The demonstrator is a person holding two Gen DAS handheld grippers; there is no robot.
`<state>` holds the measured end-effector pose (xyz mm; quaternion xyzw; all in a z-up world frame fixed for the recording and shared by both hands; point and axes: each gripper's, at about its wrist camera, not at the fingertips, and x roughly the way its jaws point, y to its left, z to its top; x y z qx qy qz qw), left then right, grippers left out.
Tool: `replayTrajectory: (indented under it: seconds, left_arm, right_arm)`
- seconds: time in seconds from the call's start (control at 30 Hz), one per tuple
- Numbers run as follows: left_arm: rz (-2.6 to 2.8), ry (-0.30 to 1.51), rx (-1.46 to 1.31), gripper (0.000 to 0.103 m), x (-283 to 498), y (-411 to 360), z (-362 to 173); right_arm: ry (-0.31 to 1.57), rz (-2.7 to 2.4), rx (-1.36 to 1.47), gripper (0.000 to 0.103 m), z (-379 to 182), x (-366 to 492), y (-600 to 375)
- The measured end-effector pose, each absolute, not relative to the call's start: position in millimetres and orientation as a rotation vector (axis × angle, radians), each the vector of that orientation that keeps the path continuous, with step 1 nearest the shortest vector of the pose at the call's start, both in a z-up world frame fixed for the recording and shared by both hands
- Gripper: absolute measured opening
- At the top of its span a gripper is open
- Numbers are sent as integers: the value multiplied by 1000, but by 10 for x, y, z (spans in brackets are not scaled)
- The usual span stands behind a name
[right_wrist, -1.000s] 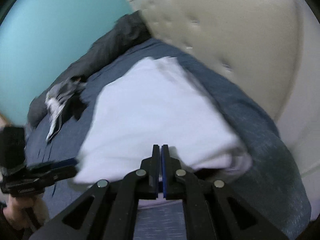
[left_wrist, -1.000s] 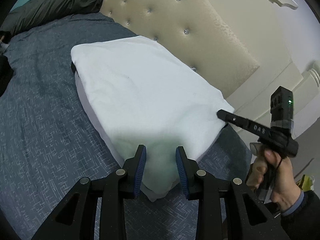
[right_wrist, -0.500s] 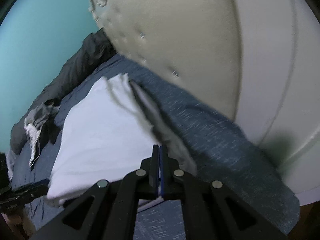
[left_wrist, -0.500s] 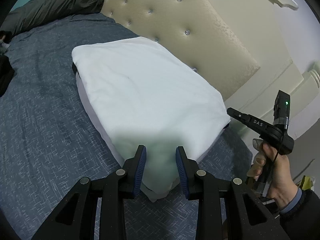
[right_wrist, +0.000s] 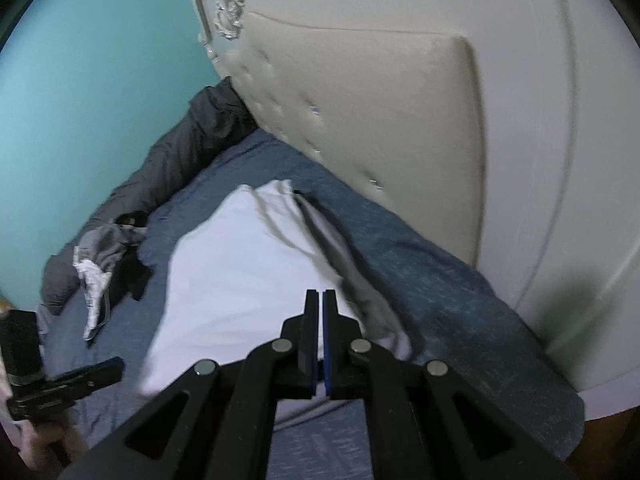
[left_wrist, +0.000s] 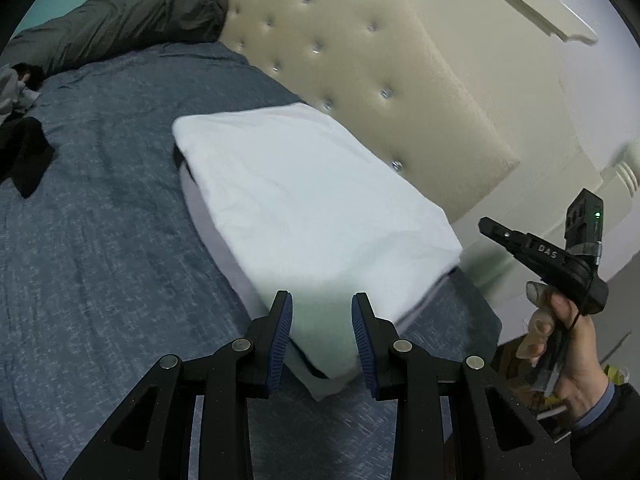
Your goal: Fold clothes
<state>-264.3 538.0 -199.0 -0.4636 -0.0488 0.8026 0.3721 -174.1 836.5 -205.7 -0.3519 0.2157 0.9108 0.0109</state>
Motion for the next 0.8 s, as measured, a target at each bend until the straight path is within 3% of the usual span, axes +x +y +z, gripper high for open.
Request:
replayTrajectory:
  seconds: [0.2, 0.37, 0.8]
  left_arm:
    - [2113, -148, -1188, 34, -3042, 5185, -1981]
    - [2124, -162, -1183, 34, -3349, 5069, -2058]
    - [2093, -200, -1193, 38, -3689, 4719, -2472]
  right_arm:
    - [625, 2947, -1214, 2, -1887, -2240, 8114]
    - [467, 2988, -1434, 2, -1887, -2993, 7778]
    - [518, 2873, -1647, 2, -2232, -4437, 7434]
